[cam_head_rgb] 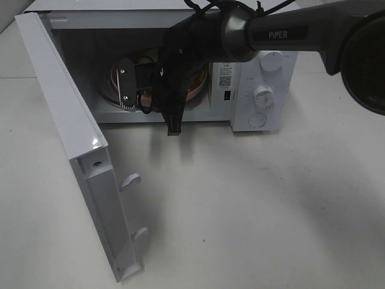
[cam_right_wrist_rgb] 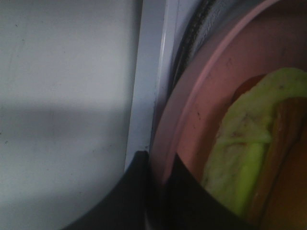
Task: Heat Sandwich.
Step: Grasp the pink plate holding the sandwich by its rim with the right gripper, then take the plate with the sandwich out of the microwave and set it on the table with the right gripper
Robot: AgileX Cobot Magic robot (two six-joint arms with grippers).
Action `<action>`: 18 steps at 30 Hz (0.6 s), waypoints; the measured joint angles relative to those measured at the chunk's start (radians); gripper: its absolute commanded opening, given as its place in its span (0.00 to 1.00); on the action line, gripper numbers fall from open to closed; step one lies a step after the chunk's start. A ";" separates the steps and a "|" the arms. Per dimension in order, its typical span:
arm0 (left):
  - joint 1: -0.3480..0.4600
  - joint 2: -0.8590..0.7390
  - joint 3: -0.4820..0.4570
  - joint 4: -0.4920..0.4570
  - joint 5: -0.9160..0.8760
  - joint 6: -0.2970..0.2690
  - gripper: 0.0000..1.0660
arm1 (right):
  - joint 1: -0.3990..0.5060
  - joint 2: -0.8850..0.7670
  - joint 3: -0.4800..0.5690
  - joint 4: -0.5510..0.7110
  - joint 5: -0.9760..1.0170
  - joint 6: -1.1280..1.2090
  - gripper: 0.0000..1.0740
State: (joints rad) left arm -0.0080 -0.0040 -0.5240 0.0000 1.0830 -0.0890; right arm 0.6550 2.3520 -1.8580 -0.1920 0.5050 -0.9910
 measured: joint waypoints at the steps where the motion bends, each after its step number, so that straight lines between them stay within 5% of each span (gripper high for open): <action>1: 0.000 0.000 0.000 0.000 0.000 0.000 0.94 | 0.000 0.000 0.000 0.000 0.000 -0.003 0.00; 18: 0.000 0.000 0.000 0.000 0.000 0.000 0.94 | 0.000 -0.012 0.002 0.005 0.028 -0.081 0.00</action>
State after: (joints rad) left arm -0.0080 -0.0040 -0.5240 0.0000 1.0830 -0.0890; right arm 0.6550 2.3400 -1.8560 -0.1870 0.5330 -1.0720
